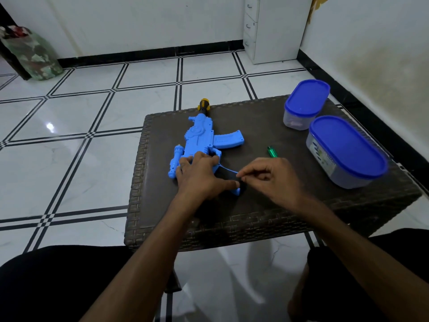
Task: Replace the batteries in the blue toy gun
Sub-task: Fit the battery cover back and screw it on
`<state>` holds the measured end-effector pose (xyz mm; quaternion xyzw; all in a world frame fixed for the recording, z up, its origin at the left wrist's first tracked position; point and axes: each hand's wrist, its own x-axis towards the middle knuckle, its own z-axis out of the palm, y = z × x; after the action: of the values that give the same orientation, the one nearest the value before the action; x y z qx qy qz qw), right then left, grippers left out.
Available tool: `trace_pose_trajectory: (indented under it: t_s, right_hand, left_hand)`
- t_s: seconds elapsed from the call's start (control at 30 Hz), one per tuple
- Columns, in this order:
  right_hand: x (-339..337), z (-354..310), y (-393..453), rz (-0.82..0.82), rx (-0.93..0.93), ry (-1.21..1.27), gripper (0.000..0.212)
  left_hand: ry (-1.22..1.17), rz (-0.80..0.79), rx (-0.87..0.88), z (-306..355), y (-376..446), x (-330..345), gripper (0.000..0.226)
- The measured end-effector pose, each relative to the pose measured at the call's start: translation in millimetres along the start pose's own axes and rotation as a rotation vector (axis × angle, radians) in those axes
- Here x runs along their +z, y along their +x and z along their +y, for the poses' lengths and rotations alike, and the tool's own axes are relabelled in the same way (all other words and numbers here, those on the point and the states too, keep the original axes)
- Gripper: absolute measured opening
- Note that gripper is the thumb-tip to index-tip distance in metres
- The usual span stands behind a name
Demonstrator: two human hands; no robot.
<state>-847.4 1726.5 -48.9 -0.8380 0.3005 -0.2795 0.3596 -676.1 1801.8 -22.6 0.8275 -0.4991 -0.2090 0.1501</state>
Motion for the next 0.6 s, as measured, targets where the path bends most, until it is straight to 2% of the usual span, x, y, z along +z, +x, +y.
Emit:
trace_pose_trajectory:
  t_s: [0.27, 0.47, 0.6]
  right_hand:
    - [4, -2, -4, 0.083, 0.017, 0.076, 0.027]
    - [6, 2, -5, 0.061, -0.039, 0.021, 0.033]
    - [12, 8, -5, 0.119, -0.129, -0.025, 0.026]
  left_hand:
    - [0.035, 0.017, -0.009, 3, 2, 3, 0.089]
    - [0.031, 0.030, 0.005, 0, 1, 4, 0.088]
    - [0.016, 0.056, 0.023, 0, -1, 4, 0.084]
